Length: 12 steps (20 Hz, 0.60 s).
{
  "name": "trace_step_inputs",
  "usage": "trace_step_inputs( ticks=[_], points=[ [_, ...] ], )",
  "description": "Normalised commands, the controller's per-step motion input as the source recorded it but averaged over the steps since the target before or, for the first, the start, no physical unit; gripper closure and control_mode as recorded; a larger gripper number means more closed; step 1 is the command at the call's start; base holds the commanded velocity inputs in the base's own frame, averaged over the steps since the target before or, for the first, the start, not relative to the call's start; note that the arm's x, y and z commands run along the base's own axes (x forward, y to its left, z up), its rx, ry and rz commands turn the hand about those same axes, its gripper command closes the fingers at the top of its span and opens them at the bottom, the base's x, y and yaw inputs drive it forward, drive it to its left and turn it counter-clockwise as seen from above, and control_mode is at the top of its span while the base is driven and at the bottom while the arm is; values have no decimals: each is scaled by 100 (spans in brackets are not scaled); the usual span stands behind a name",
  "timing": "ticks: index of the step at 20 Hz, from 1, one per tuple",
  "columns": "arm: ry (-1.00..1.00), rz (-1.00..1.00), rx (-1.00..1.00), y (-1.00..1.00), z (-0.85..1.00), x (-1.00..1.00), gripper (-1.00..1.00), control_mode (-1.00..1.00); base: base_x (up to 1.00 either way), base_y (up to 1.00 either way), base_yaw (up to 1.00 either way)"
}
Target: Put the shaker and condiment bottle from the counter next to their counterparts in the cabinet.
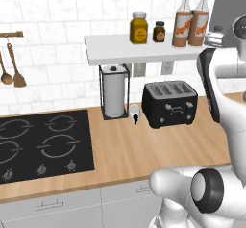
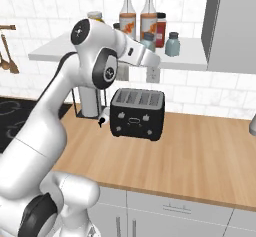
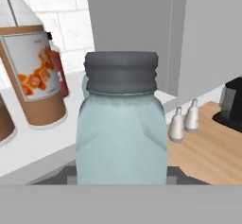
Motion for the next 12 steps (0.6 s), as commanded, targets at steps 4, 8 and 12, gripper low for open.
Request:
trace_step_inputs(
  ticks=[4, 8, 12],
  points=[
    [4, 0, 0, -1, -2, 29, 100, -100, 0, 0, 0],
    [-1, 0, -8, -5, 0, 21, 100, -100, 0, 0, 0],
    [-11, 0, -11, -12, -1, 17, 100, -100, 0, 0, 0]
  ],
)
